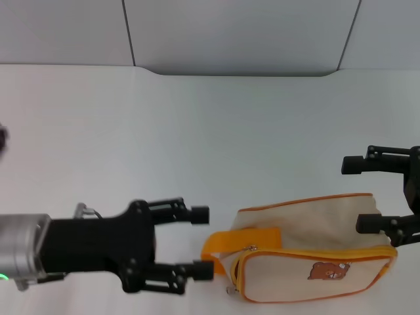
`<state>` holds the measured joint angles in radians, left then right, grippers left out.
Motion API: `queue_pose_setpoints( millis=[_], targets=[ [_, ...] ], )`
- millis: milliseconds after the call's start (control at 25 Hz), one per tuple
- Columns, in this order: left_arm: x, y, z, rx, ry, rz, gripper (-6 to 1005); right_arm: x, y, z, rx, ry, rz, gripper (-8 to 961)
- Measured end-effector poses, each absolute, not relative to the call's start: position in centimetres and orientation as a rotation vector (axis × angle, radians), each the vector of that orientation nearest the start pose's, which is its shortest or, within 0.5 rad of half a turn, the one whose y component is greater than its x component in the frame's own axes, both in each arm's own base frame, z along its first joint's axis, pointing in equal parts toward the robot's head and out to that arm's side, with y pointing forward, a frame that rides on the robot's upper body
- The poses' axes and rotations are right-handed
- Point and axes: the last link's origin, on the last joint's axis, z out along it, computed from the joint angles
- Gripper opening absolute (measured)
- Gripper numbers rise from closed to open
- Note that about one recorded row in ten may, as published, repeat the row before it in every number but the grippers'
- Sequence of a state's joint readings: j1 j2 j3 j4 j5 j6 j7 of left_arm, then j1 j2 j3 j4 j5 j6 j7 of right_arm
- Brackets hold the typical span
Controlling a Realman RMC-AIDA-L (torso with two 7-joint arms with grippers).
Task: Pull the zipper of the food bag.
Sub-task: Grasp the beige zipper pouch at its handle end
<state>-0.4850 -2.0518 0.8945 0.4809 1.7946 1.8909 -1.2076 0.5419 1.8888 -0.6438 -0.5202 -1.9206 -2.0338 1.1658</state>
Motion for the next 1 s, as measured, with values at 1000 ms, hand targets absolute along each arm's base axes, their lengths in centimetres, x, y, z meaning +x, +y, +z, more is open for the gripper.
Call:
queue_pose_setpoints(
  millis=[1000],
  targets=[
    [-24.3, 30.3, -8.6, -2.915, -0.527, -0.750, 795, 26.3, 28.6, 7.0, -2.914, 0.250, 1.043, 842]
  ],
)
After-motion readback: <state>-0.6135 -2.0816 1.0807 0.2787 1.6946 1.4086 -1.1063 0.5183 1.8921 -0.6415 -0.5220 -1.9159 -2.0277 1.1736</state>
